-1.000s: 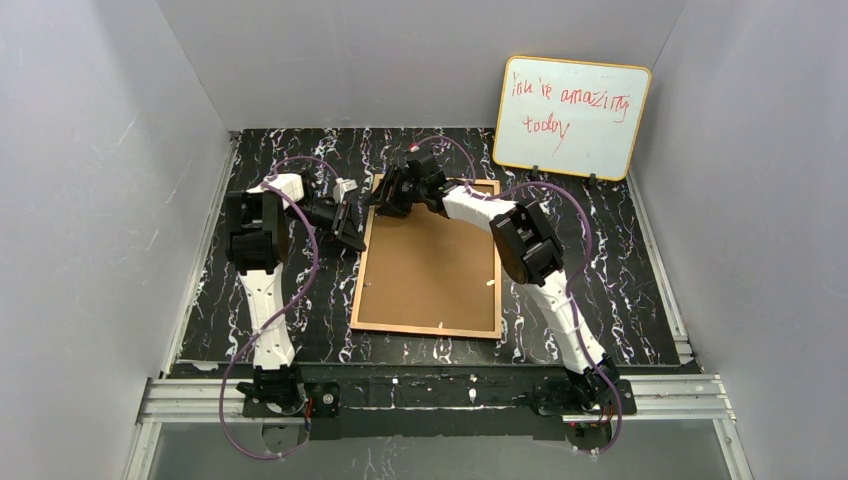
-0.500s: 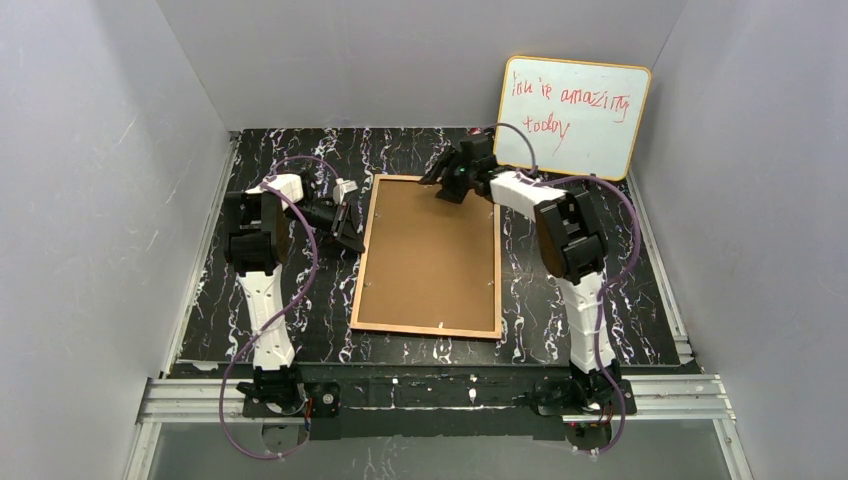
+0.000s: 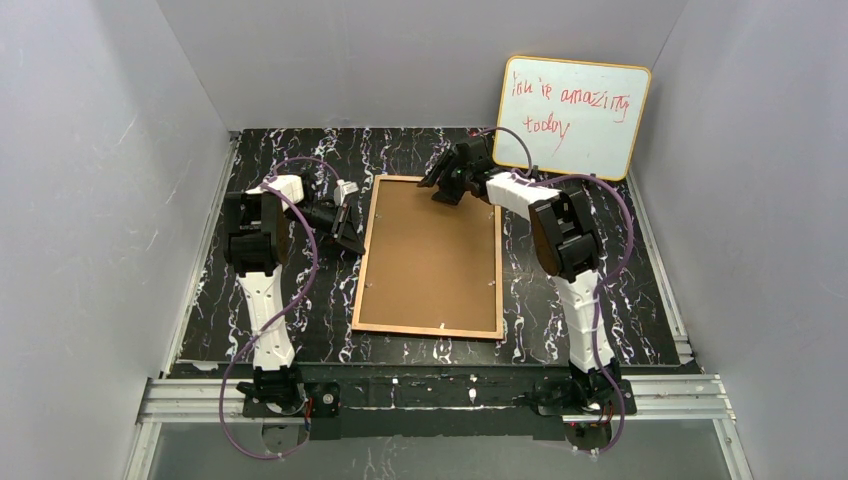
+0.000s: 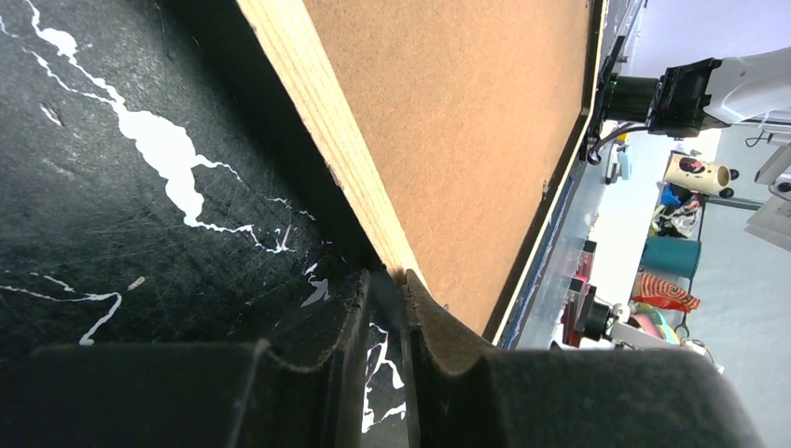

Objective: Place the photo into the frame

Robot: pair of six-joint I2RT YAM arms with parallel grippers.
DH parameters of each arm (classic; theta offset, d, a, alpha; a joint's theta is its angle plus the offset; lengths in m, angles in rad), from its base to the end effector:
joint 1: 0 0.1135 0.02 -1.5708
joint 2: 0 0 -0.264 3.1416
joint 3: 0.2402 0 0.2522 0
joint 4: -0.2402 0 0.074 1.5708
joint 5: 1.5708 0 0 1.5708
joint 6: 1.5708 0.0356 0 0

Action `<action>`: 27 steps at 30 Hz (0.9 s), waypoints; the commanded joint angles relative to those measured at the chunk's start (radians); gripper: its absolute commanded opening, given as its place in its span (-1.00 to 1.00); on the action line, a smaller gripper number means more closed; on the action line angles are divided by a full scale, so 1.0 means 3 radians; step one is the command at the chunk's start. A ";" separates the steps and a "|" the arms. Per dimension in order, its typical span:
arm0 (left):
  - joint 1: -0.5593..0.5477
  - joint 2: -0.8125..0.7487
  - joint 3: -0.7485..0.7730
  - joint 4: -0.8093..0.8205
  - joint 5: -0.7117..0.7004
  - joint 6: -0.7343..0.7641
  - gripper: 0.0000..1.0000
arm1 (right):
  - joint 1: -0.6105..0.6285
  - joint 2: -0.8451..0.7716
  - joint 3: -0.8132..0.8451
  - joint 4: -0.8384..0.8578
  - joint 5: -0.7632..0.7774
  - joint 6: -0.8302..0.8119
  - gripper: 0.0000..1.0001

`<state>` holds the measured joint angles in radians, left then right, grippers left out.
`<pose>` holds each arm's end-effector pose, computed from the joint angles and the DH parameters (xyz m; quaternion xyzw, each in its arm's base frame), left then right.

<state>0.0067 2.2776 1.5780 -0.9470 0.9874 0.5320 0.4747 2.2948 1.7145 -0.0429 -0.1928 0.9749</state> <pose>0.4106 -0.0270 0.1091 0.2111 0.8544 -0.4654 0.0939 0.4604 0.2442 0.1636 0.1767 0.8690 0.3652 0.2832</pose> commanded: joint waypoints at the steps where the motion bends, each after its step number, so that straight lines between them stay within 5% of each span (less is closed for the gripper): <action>1: -0.0105 0.0048 -0.0137 0.0094 -0.0547 0.0241 -0.70 | -0.0002 0.0133 0.0185 0.0030 0.0084 0.0129 0.27; 27: -0.0118 0.0093 -0.0101 0.0088 -0.0499 0.0267 -0.72 | 0.0010 0.0355 0.0389 0.0153 0.0526 0.0337 -0.05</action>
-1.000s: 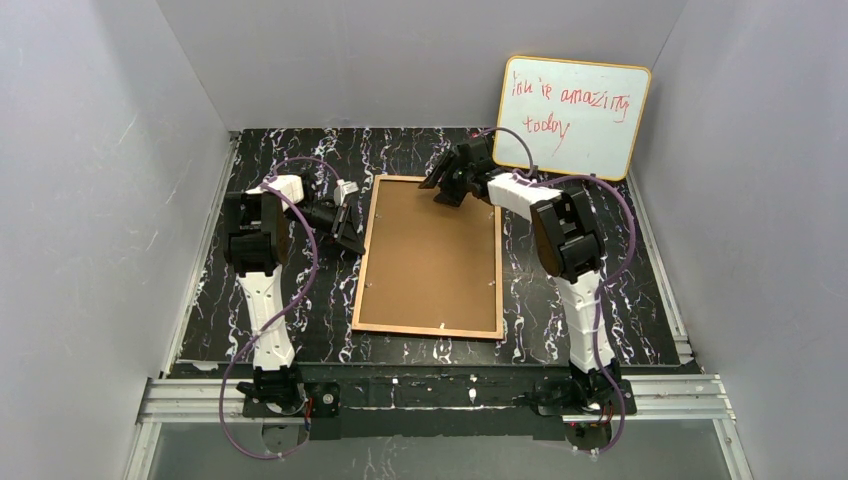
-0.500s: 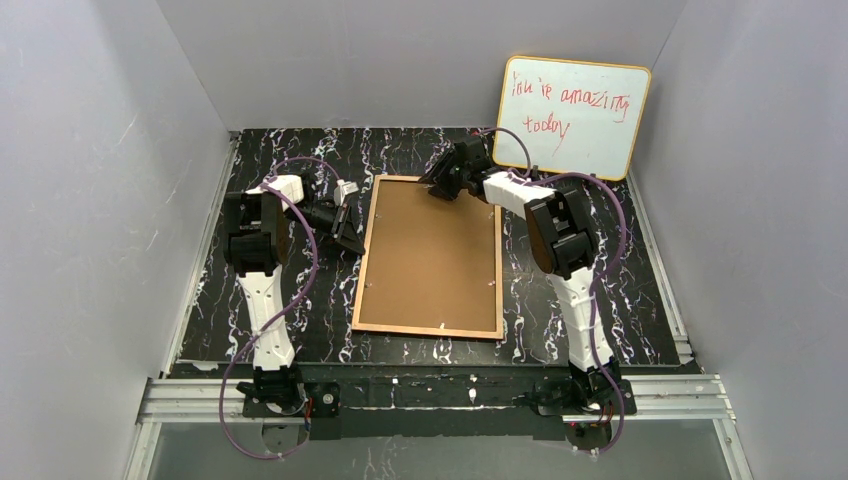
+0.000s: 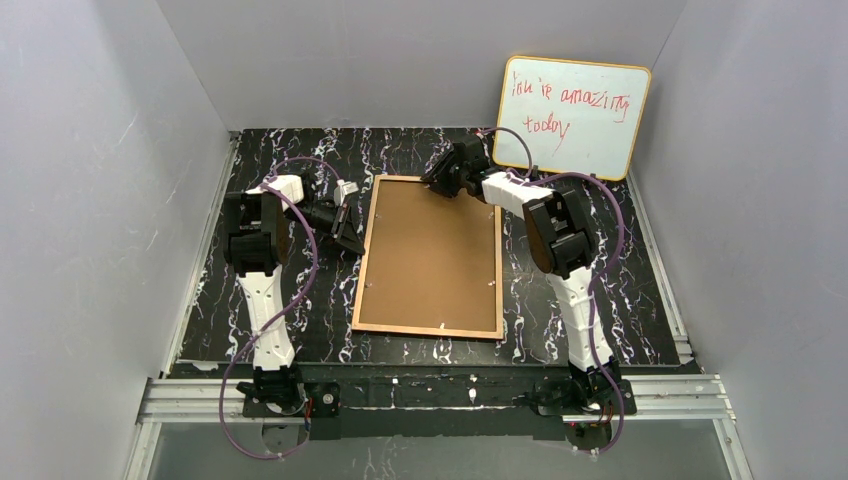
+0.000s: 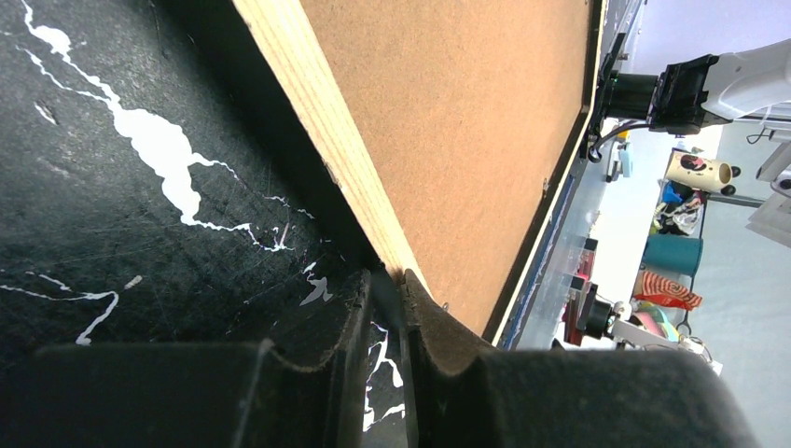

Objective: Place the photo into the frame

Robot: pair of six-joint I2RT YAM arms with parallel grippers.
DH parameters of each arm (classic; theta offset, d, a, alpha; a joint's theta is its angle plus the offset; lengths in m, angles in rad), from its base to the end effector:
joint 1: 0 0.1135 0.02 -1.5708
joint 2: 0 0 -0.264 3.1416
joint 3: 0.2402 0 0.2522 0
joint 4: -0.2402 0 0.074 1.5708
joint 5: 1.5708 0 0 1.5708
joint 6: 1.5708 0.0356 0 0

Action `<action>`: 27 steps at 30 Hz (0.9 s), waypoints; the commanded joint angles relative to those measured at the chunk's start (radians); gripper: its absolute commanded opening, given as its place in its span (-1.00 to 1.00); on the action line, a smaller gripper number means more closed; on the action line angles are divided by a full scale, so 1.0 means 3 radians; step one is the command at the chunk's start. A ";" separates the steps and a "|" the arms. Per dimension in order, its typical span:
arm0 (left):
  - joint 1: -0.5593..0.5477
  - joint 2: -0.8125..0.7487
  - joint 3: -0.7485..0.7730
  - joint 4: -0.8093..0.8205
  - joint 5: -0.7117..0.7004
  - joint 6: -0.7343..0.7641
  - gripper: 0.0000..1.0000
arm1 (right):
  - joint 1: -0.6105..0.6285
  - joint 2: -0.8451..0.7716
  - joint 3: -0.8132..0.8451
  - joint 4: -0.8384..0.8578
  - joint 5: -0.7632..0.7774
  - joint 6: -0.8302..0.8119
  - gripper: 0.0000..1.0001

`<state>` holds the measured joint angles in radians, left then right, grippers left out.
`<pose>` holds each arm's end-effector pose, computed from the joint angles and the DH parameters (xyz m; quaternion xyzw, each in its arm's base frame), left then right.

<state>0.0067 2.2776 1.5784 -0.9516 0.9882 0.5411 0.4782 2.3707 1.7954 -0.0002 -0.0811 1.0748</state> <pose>0.4103 -0.0270 0.1092 0.2140 0.8535 -0.4657 0.0943 0.4776 0.2508 0.1549 0.2395 0.8449 0.3597 0.3153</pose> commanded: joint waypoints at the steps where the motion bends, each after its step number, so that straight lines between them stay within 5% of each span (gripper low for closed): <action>1: -0.0117 0.0093 -0.0103 0.0104 -0.0505 0.0240 -0.72 | -0.0003 0.0116 0.0125 0.0051 0.0157 0.0017 -0.06; 21: -0.0119 0.0085 -0.0130 0.0085 -0.0528 0.0303 -0.74 | 0.0027 0.0003 -0.0065 0.0245 0.0197 0.0189 -0.10; 27: -0.0093 0.0023 -0.0062 0.0002 -0.0522 0.0305 -0.73 | 0.0024 -0.0372 -0.0110 0.0021 0.0407 -0.0201 0.29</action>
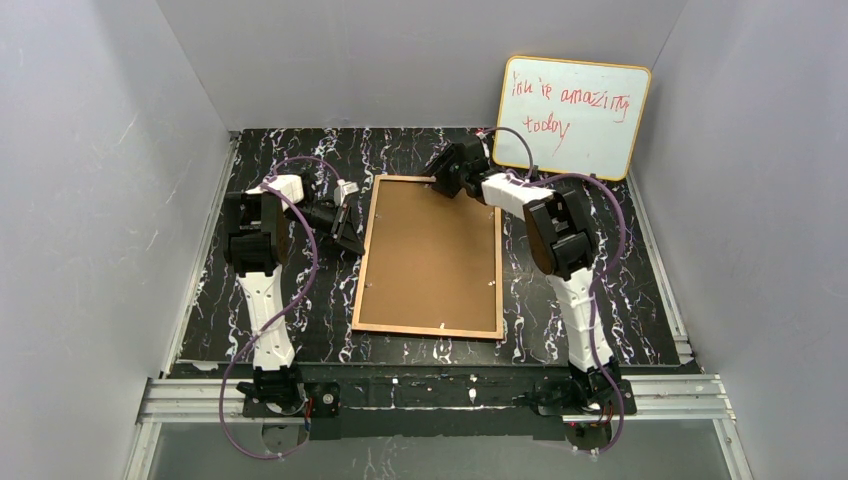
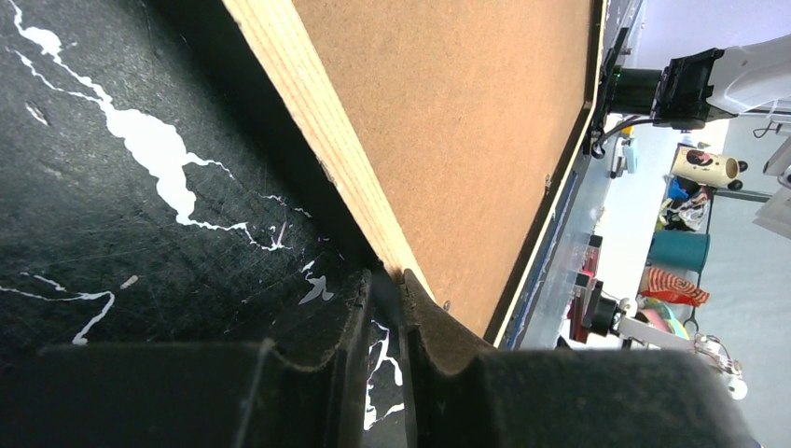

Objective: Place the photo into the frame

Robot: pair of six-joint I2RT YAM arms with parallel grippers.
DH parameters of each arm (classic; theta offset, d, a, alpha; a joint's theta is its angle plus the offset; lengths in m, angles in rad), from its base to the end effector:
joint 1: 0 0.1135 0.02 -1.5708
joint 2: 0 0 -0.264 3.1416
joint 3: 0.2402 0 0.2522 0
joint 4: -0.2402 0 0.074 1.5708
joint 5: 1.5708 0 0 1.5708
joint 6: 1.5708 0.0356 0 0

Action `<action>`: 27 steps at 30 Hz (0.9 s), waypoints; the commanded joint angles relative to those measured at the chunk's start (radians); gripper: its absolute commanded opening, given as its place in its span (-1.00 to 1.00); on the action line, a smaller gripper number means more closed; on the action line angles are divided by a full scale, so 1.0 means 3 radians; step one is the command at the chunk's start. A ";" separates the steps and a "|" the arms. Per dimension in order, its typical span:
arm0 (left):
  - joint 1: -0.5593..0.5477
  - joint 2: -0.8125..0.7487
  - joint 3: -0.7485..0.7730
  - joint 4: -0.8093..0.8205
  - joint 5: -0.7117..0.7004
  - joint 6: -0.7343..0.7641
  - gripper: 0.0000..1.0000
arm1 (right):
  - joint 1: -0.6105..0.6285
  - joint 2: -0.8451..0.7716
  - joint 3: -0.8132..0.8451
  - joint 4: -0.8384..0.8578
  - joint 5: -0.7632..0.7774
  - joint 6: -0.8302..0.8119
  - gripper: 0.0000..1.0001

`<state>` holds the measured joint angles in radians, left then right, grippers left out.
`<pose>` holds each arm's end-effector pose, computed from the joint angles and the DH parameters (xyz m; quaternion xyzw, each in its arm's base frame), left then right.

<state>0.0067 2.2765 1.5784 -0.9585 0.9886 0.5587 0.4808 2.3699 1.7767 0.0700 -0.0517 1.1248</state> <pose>0.4096 -0.0270 0.1097 0.2201 0.8517 -0.4657 0.0960 0.4786 0.2517 0.1557 0.2617 0.8252 0.3752 0.3313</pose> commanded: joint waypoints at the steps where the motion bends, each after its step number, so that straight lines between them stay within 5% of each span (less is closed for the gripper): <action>1: -0.0075 0.0017 -0.0020 -0.0051 -0.0507 0.0266 -0.71 | 0.0027 -0.0447 -0.0017 -0.0318 0.0331 -0.0511 0.35; 4: 0.0062 -0.0011 0.0154 -0.0306 -0.0452 0.0369 -0.63 | 0.0144 -0.0718 0.0057 -0.0641 0.0339 -0.1035 0.48; 14: 0.0447 -0.0520 0.0229 -0.0948 -0.0651 0.0928 0.45 | 0.1440 -0.1864 -0.0932 -0.1419 0.0152 -0.2793 0.47; 19: 0.0577 -0.0761 0.0004 -0.0913 -0.0746 0.0912 0.52 | 0.1841 -0.1711 -0.0910 -0.1657 0.0518 -0.2298 0.43; 27: 0.1045 -0.0908 -0.0102 -0.1104 -0.0720 0.1011 0.52 | 0.1935 -0.0475 0.0817 -0.2674 0.1706 -0.1602 0.49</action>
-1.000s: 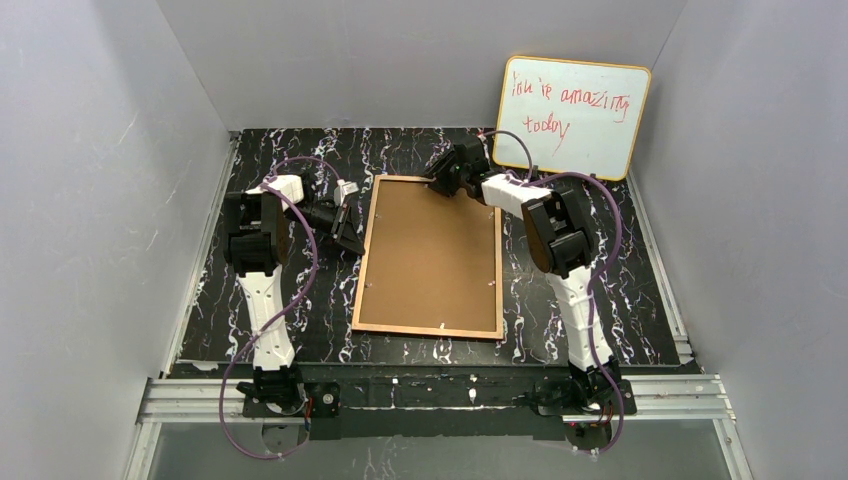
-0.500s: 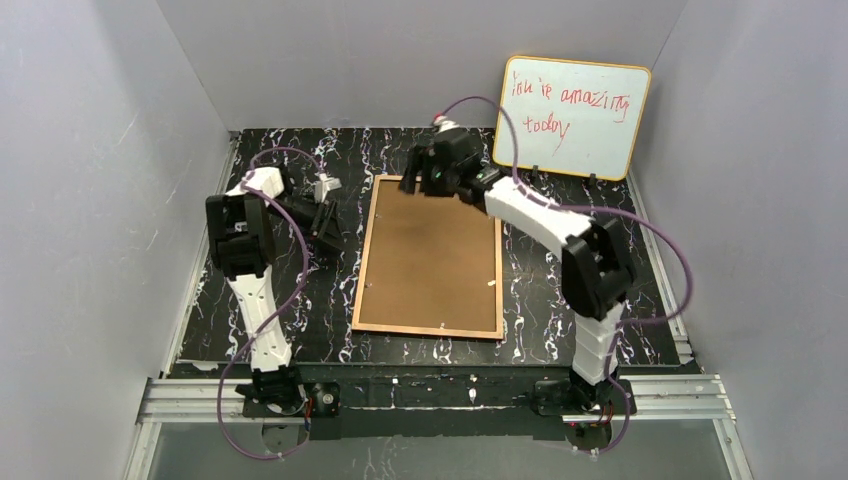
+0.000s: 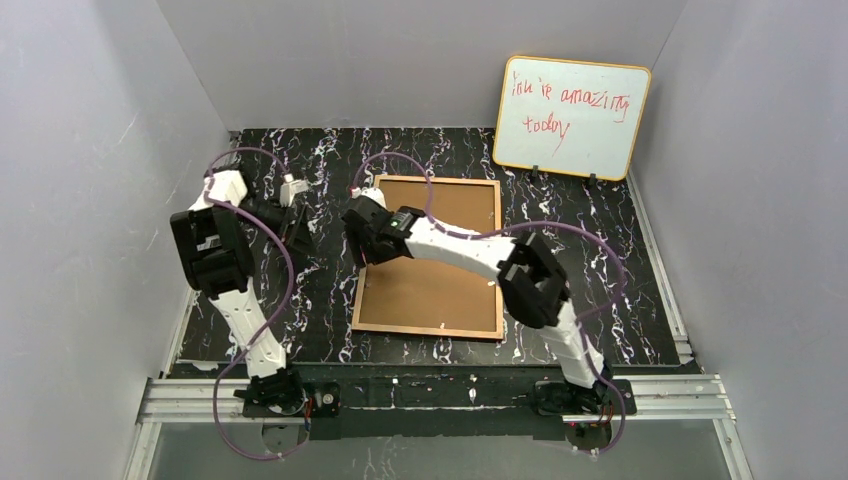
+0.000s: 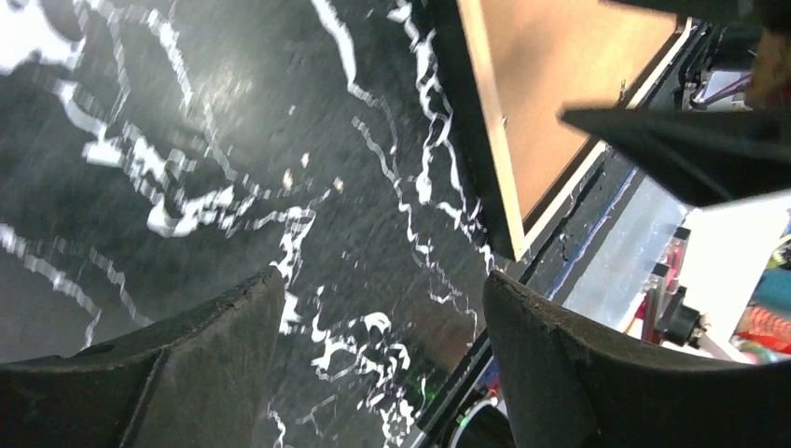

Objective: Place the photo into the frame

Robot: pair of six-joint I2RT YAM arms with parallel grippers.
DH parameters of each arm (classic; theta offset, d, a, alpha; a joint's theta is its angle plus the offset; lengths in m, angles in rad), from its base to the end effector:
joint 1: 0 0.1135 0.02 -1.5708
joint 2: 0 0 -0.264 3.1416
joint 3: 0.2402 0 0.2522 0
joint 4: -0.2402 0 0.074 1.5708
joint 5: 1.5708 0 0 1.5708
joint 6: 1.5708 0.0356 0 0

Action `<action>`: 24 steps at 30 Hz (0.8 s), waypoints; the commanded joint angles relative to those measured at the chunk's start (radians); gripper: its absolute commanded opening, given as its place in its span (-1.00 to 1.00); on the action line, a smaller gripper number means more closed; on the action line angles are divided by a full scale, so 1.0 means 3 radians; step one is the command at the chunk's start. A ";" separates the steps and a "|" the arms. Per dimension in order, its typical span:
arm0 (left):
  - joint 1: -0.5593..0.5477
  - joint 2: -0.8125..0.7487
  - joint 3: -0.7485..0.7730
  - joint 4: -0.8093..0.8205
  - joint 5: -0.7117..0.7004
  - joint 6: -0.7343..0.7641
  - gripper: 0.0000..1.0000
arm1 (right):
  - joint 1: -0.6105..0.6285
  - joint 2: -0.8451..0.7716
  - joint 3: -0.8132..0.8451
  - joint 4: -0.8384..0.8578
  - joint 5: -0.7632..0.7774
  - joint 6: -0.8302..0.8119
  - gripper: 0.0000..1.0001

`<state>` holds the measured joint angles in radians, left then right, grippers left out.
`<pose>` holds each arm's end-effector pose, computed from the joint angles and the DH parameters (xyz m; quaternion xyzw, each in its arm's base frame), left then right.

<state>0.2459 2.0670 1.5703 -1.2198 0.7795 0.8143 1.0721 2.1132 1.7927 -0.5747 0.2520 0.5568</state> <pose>0.3700 0.0671 0.1834 0.2321 0.8933 -0.3610 0.1335 0.2352 0.4133 0.2347 -0.1982 0.9157 0.1578 0.3119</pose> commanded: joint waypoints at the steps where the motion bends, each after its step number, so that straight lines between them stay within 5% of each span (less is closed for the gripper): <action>1: 0.0281 -0.0233 -0.0095 -0.0250 -0.0041 0.0191 0.52 | -0.0039 0.0599 0.0963 -0.0611 0.0729 0.0279 0.49; 6: 0.0350 -0.0357 -0.0214 -0.0230 -0.0118 0.0267 0.53 | -0.0036 0.1155 0.1692 -0.0915 0.0946 0.0293 0.38; 16: 0.0355 -0.0337 -0.0311 -0.0203 -0.0118 0.0348 0.52 | -0.0035 0.1282 0.1624 -0.0803 0.1051 0.0384 0.00; 24: 0.0355 -0.0291 -0.0369 -0.0211 -0.0084 0.0418 0.51 | -0.0036 0.1422 0.1778 -0.0780 0.0943 0.0434 0.02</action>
<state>0.3531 1.9976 1.4631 -1.2549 0.7399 0.9062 1.0679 2.5023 2.2894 -0.7776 0.5106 0.6750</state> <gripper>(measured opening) 0.759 0.499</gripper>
